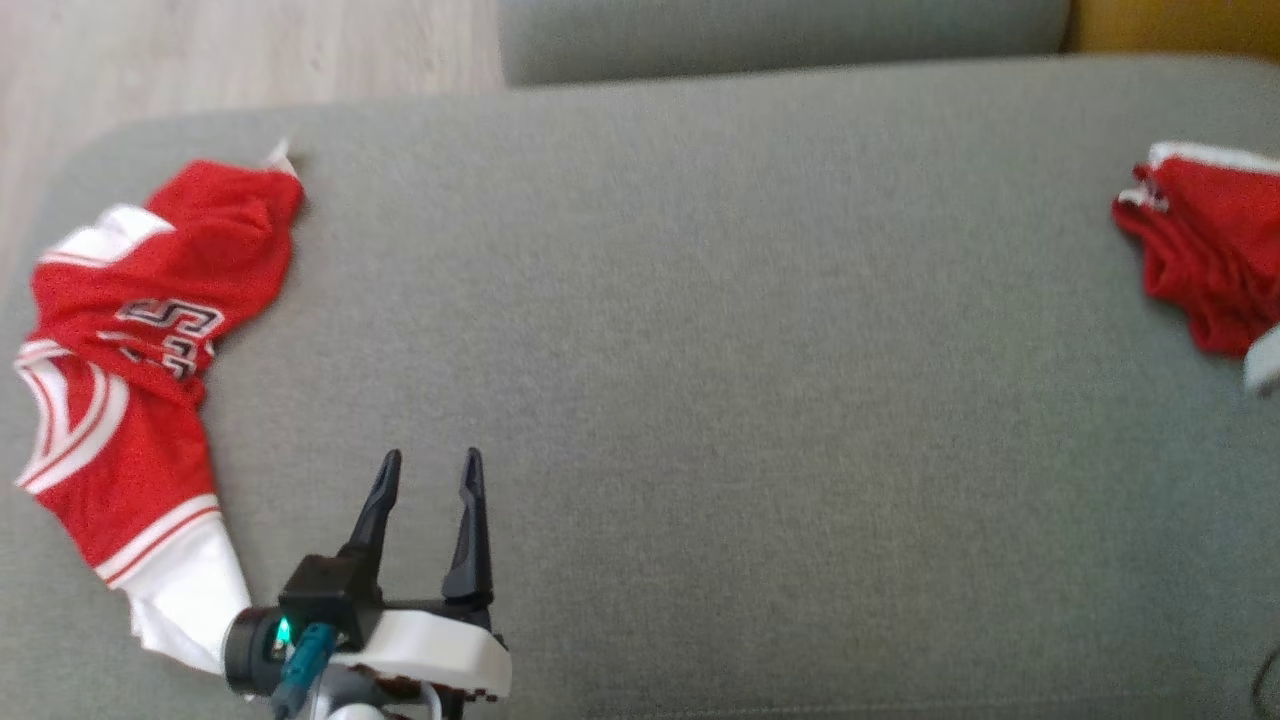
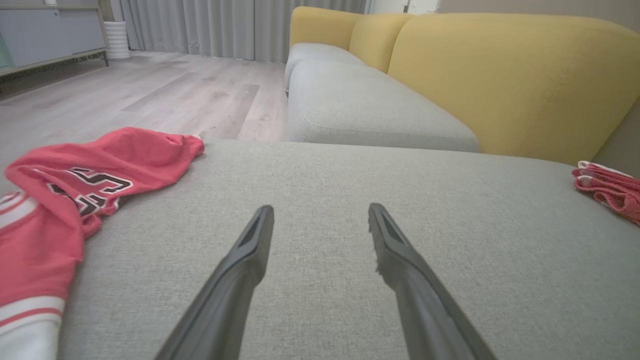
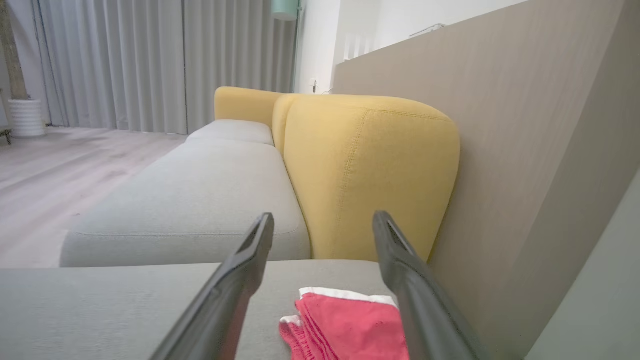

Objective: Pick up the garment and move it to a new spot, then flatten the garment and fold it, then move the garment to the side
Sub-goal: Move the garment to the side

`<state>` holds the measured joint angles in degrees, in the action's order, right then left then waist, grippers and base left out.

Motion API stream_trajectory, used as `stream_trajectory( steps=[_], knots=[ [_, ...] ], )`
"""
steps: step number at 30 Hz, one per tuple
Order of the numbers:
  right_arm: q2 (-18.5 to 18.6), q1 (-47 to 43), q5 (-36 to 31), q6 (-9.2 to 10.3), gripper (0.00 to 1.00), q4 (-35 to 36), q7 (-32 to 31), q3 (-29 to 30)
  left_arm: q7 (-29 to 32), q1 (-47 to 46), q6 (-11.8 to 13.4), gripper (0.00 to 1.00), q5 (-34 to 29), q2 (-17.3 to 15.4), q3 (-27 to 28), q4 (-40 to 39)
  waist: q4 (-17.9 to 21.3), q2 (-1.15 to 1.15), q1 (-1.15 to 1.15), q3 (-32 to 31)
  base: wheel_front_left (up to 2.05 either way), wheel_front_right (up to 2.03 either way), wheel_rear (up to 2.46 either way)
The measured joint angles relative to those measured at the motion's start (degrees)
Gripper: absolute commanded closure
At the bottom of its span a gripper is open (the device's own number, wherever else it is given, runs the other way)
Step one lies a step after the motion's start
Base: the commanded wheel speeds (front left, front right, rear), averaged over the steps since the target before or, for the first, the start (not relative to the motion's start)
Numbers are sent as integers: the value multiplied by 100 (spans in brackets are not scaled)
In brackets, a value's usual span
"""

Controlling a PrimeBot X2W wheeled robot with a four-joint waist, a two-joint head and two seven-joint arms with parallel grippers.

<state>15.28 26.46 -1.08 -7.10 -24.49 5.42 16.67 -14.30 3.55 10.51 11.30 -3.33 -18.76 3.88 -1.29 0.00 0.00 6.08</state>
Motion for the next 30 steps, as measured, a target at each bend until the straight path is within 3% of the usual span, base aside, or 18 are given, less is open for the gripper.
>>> stream_trajectory(
  steps=[6,10,18,30],
  knots=[
    [-619,-1430,279,0,0,1447,-210,-124,-1,101,-53,0,45,2,112,198,-153,0,0,-468,0,0,0],
    [-970,-2174,353,0,0,1861,-210,-249,0,283,-120,0,45,2,153,336,-226,0,0,-634,0,0,0],
    [-1249,-2984,199,0,0,1657,445,-419,0,300,-248,0,44,2,293,581,-267,0,0,-773,0,0,0],
    [-1287,-3080,177,0,0,1068,839,-713,0,298,-253,0,44,4,360,717,-221,0,0,-900,0,0,0]
  ],
)
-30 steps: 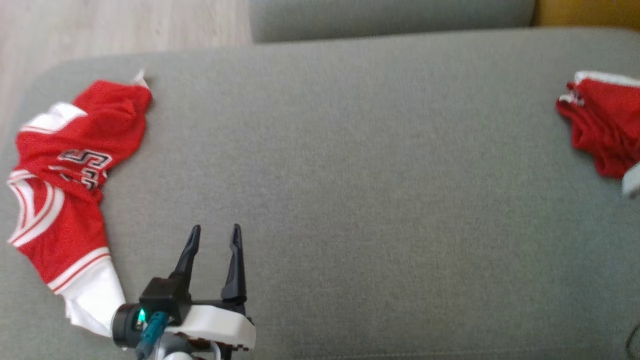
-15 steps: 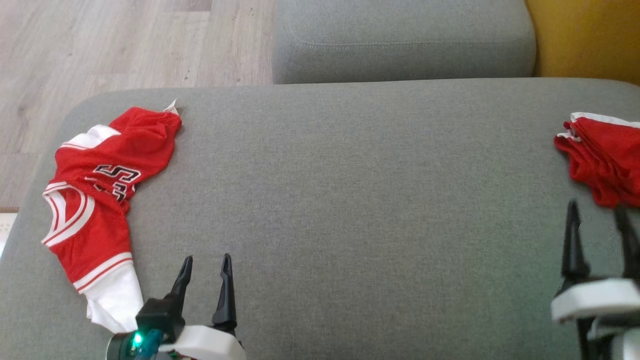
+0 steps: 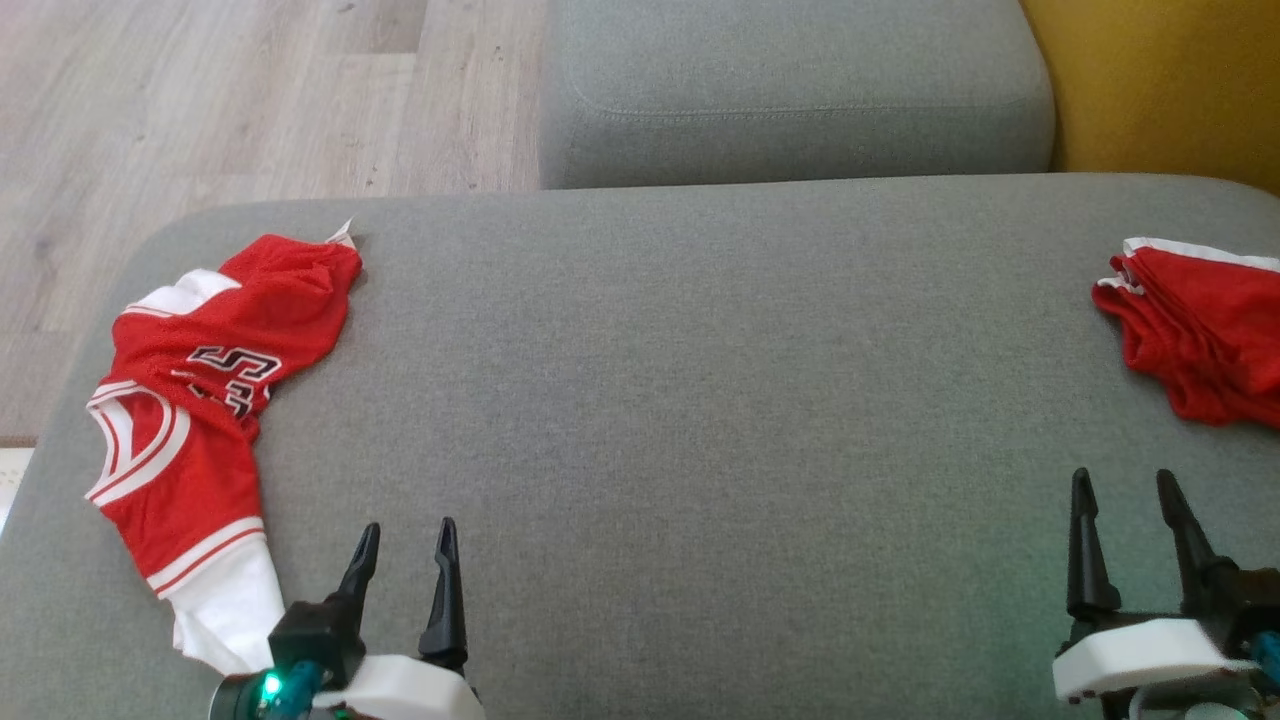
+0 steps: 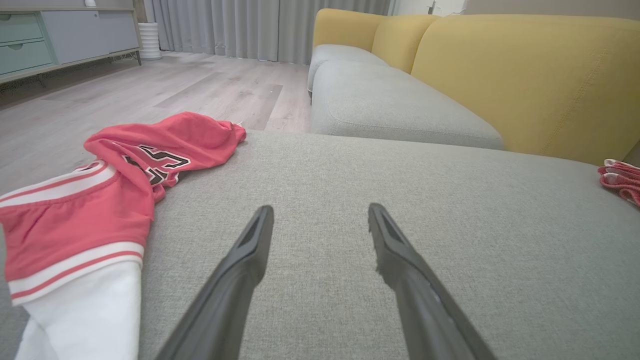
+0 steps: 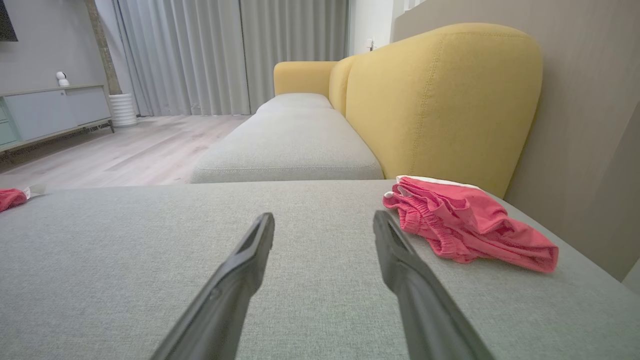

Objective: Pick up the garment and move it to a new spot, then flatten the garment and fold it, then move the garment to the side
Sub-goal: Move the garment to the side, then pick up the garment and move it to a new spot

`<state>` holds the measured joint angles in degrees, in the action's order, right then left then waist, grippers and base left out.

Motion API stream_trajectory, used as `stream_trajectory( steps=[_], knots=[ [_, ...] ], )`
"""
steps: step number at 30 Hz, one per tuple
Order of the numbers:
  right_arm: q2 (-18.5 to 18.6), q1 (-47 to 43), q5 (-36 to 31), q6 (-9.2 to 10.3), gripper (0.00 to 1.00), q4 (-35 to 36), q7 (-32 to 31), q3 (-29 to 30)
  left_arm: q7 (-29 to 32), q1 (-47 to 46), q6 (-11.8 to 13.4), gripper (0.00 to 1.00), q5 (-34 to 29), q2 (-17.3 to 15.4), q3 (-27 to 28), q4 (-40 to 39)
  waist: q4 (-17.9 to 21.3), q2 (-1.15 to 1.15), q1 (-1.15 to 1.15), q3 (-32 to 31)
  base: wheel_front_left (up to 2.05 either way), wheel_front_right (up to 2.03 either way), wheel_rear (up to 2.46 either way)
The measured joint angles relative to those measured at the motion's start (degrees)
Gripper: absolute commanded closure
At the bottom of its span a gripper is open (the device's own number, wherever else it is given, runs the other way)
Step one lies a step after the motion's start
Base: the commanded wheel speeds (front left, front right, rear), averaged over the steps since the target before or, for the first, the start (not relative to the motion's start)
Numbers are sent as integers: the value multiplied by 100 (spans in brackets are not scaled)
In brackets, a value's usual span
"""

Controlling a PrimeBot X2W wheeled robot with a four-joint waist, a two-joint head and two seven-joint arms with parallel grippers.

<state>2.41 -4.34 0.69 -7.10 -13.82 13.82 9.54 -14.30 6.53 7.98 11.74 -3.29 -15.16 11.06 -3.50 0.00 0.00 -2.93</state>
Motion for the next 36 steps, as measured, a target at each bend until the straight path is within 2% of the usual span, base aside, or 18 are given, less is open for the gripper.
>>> stream_trajectory(
  steps=[26,31,36],
  knots=[
    [-1,9,182,0,0,-36,49,-196,0,-15,-75,0,-54,4,77,12,-121,0,0,71,0,0,0],
    [-1,-1,185,0,0,-59,51,-234,0,-28,-76,0,-56,8,75,12,-288,0,0,73,0,0,0],
    [-1,-6,237,0,0,-68,53,-301,0,-119,-93,0,-57,11,67,1,-645,0,0,55,0,0,0]
  ],
)
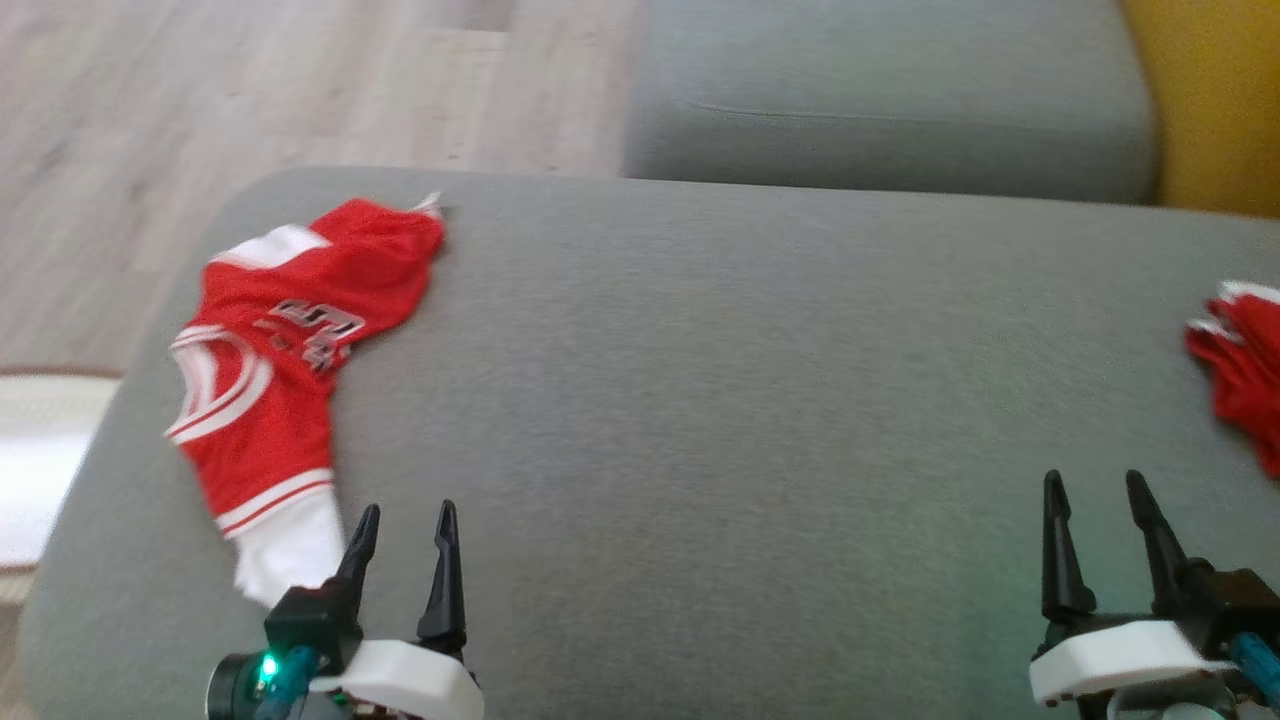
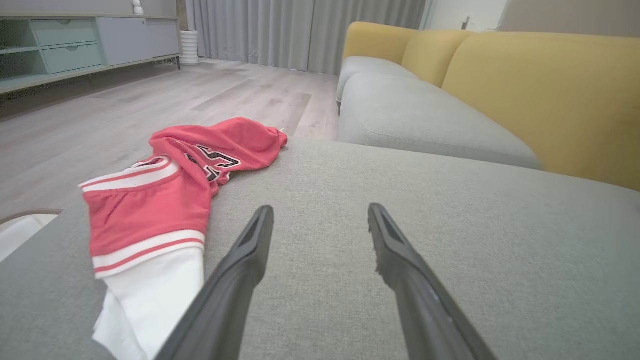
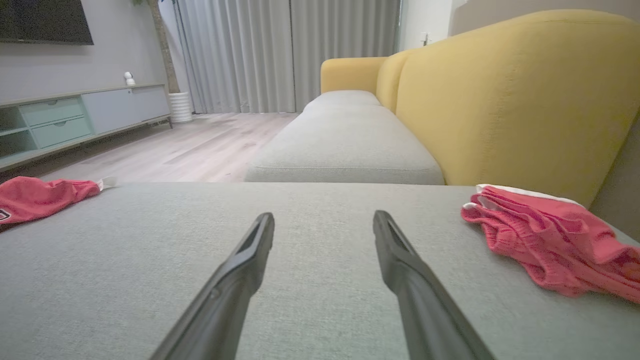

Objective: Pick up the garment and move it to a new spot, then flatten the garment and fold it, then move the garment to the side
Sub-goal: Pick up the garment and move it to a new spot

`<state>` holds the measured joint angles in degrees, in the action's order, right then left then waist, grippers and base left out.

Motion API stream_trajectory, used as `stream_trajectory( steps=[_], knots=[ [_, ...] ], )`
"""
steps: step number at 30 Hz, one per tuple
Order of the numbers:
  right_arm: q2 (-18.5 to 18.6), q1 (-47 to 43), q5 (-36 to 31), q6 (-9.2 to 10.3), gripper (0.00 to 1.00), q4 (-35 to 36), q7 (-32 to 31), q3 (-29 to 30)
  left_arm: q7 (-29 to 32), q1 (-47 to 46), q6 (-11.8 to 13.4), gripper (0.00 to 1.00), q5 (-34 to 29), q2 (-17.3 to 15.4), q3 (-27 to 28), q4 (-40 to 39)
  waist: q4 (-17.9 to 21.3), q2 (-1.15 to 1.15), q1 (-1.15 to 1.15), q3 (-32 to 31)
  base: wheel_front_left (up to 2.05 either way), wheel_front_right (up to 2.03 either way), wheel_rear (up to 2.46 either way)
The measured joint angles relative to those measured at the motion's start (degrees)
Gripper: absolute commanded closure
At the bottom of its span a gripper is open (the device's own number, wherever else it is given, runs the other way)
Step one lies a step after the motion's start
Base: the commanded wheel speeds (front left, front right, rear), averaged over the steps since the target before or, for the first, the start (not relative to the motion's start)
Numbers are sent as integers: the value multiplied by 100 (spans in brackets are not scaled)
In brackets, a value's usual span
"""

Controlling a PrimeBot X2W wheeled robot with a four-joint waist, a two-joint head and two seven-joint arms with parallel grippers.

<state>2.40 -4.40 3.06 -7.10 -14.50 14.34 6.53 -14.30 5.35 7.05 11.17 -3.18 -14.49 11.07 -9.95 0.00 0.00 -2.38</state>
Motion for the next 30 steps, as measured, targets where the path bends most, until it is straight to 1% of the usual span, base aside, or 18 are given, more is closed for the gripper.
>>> stream_trajectory(
  steps=[11,16,18,22,26,30],
  knots=[
    [-3,1,65,0,0,-36,2,-325,0,53,10,0,0,1,163,-44,-1275,0,0,-68,0,0,0],
    [-4,8,66,0,0,-70,2,-430,0,174,11,0,0,0,227,-96,-1721,0,0,-79,0,0,0],
    [-4,10,66,0,0,-82,2,-464,0,218,11,0,1,0,241,-124,-1804,0,0,-64,0,0,0],
    [-4,8,66,0,0,-97,2,-476,0,225,25,0,1,0,260,-159,-1825,0,0,-11,0,0,0],
    [-4,9,60,0,0,-81,2,-479,0,218,60,0,19,0,360,-207,-1722,0,0,108,0,0,0],
    [-3,44,-32,0,0,36,2,-465,0,86,103,0,137,2,555,-325,-1600,0,0,374,0,0,0]
  ],
)
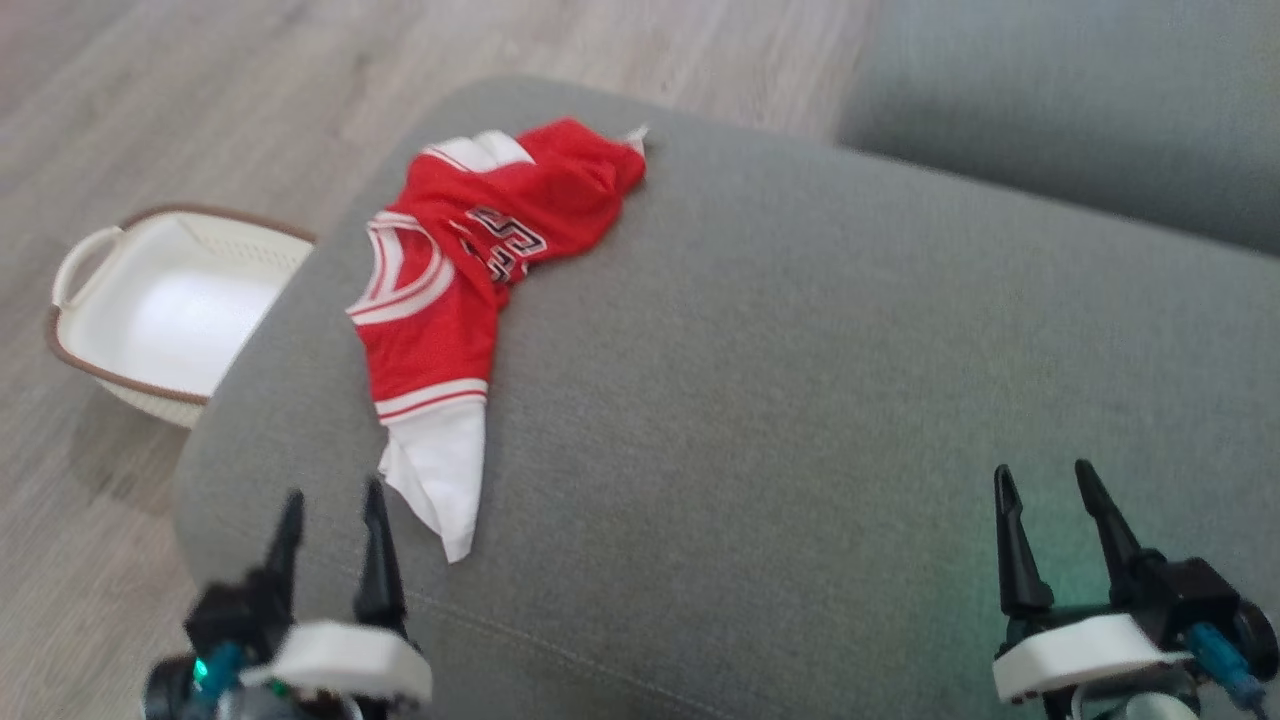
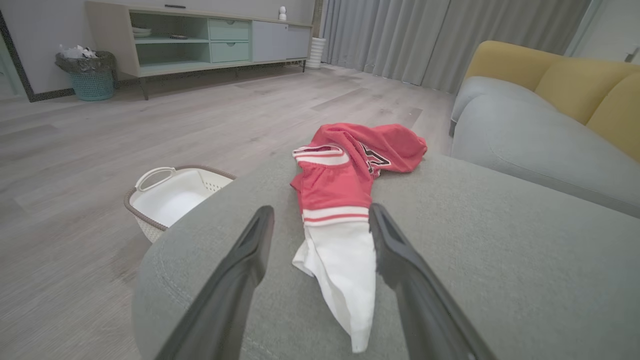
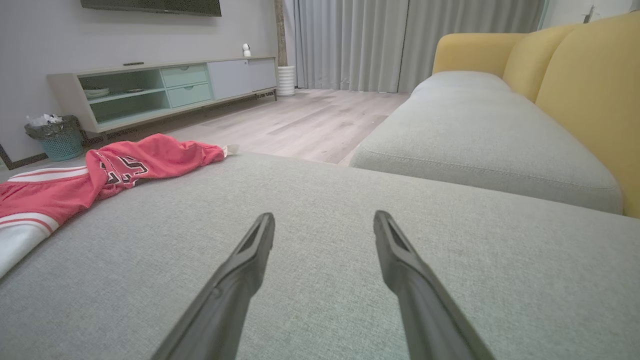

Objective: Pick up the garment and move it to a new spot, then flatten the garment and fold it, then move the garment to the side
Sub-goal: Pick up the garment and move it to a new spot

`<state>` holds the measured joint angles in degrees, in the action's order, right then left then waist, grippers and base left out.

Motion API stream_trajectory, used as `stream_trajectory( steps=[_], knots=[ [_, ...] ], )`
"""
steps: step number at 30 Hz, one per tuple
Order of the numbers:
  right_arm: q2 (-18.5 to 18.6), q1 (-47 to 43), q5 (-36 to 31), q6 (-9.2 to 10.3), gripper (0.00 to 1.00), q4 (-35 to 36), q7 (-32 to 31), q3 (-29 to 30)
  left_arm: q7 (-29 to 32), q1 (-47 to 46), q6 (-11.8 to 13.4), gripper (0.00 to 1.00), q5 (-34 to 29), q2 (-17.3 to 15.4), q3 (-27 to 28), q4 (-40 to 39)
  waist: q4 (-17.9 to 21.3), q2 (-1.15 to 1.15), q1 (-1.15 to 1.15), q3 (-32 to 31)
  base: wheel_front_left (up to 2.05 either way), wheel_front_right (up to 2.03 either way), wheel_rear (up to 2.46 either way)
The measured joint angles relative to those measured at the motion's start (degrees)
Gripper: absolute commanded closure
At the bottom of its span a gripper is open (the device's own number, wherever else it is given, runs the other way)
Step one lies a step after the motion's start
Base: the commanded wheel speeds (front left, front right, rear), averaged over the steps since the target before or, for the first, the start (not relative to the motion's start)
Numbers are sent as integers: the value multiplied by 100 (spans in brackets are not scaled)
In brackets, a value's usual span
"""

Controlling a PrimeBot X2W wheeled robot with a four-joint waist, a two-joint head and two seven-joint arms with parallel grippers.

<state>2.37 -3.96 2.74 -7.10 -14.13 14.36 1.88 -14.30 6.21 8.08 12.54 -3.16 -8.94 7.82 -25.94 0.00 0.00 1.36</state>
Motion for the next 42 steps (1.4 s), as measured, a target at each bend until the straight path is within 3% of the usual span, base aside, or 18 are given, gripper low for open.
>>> stream_trajectory(
  steps=[10,16,22,26,30,31,32,33,34,38,42],
  knots=[
    [79,515,-291,0,0,307,-25,68,18,-1296,-53,0,157,15,359,601,301,0,0,956,0,0,0],
    [368,784,-292,0,0,579,-202,53,521,-2769,60,0,258,-104,614,1290,459,0,0,1595,0,0,0],
    [602,881,-288,0,0,853,-390,-57,1127,-4022,91,0,342,-235,641,2472,595,0,0,2054,0,0,0],
    [728,917,-264,0,0,1073,-552,-47,1631,-4453,26,0,337,-276,542,3588,709,0,0,2238,0,0,0],
    [734,909,-209,0,0,1143,-615,-33,1730,-4708,-159,0,324,-290,407,4251,746,0,0,2228,0,0,0],
    [733,904,-196,0,0,1151,-616,-33,1730,-4758,-214,4,325,-287,394,4380,751,0,0,2205,0,0,0],
    [732,896,-175,0,0,1155,-621,-29,1730,-4795,-265,54,322,-292,357,4510,755,0,0,2179,0,0,0],
    [730,889,-163,0,0,1154,-633,-27,1729,-4814,-304,73,324,-293,341,4623,758,0,0,2150,0,0,0],
    [725,882,-159,0,0,1154,-633,-26,1729,-4825,-345,100,324,-293,331,4731,761,0,0,2119,0,0,0],
    [704,811,-100,0,0,1146,-635,-29,1711,-4868,-613,100,385,-303,291,5031,764,0,0,1976,0,0,0],
    [613,776,-78,0,0,1082,-632,-30,1391,-4942,-717,100,536,-344,361,5027,768,0,0,1791,0,0,0]
  ],
)
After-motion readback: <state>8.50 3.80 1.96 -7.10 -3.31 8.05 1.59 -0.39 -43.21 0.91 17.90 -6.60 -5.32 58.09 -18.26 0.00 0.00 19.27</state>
